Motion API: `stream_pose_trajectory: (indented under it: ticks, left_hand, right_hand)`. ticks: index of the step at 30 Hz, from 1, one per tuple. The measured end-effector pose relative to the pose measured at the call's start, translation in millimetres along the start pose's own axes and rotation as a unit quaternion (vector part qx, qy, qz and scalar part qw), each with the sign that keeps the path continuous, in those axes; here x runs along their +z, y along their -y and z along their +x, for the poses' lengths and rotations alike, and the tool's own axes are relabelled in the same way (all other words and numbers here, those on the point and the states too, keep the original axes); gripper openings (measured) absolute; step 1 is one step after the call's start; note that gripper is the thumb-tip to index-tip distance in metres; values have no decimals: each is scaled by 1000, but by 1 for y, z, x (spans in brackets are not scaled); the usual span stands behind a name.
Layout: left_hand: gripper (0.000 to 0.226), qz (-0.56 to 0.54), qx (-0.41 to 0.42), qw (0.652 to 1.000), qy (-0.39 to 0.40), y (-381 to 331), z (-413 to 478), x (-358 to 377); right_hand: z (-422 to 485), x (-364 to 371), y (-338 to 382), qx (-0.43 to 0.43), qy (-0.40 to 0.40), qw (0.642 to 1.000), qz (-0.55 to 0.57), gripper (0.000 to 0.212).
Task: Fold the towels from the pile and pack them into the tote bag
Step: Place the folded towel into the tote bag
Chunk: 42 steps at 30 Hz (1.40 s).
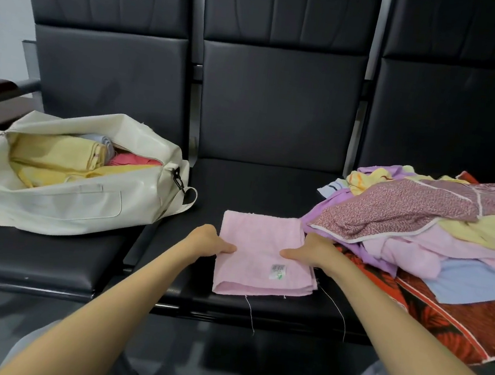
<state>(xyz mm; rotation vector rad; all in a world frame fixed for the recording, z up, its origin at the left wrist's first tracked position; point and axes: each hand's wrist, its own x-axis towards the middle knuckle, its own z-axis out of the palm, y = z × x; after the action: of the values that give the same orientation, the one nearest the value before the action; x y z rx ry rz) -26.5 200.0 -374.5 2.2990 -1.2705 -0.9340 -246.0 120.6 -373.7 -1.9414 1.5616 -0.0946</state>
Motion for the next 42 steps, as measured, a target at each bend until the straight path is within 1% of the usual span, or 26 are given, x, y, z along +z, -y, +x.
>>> stream_pose_trajectory:
  ticks: [3, 6, 8, 9, 11, 13, 14, 15, 16, 17, 19, 20, 22, 24, 26, 29, 31, 34, 39, 42]
  left_hand:
    - [39, -24, 4, 1000, 5, 4, -1, -3]
    - [32, -77, 22, 997, 25, 6, -2, -6]
    - [25, -143, 37, 988, 43, 4, -6, -10]
    - [21, -197, 43, 978, 57, 2, -8, -13]
    - [14, -312, 56, 945, 83, -3, -13, -22]
    - [8, -389, 88, 914, 77, -4, -18, -33]
    - [19, -423, 104, 899, 59, -3, -18, -38]
    - [34, -451, 120, 883, 41, -2, -20, -41]
    - [45, -464, 137, 874, 28, -1, -21, -44]
    - [47, -460, 156, 874, 23, -1, -23, -46]
    - [40, -409, 192, 892, 18, -4, -28, -46]
    - [40, -378, 209, 902, 13, -4, -29, -46]
    - [55, -297, 230, 927, -7, -3, -29, -45]
    - [72, -196, 247, 948, -40, -3, -28, -44]
    - [80, -129, 261, 954, -73, -4, -30, -41]
    - [81, -61, 292, 946, -124, -8, -36, -34]
    - [79, -41, 299, 941, -151, -10, -37, -31]
    - [70, -24, 301, 932, -201, -11, -37, -28]
    - [44, 43, 353, 883, -305, -10, -36, -25]
    - [32, 61, 340, 881, -323, -10, -37, -27]
  right_hand:
    - [2, 4, 4, 1, 10, 1000, 10, 62]
    - [1, 6, 10, -6, 10, 999, 50, 51]
    - [2, 5, 13, 1, 4, 995, 99, 45]
    - [1, 3, 14, 5, 7, 989, 146, 43]
    - [1, -3, 17, 9, 19, 960, 280, 42]
    - [-3, -15, 20, -15, 28, 910, 414, 46]
    - [-5, -21, 20, -34, 32, 883, 468, 54]
    - [-8, -26, 20, -53, 39, 860, 506, 63]
    - [-12, -31, 21, -74, 52, 850, 519, 70]
    - [-16, -34, 22, -96, 62, 855, 506, 65]
    - [-26, -37, 24, -136, 65, 878, 455, 47]
    - [-28, -37, 24, -152, 62, 881, 443, 43]
    - [-32, -37, 25, -185, 47, 884, 428, 45]
    - [-34, -36, 24, -217, 7, 902, 374, 50]
    - [-35, -33, 24, -246, -37, 922, 298, 54]
    - [-36, -25, 26, -256, -133, 945, 151, 61]
    - [-37, -21, 29, -246, -192, 945, 91, 62]
    - [-38, -18, 33, -236, -238, 942, 10, 64]
    - [-38, -15, 33, -249, -286, 925, -30, 60]
    - [-34, -16, 32, -246, -306, 918, -62, 53]
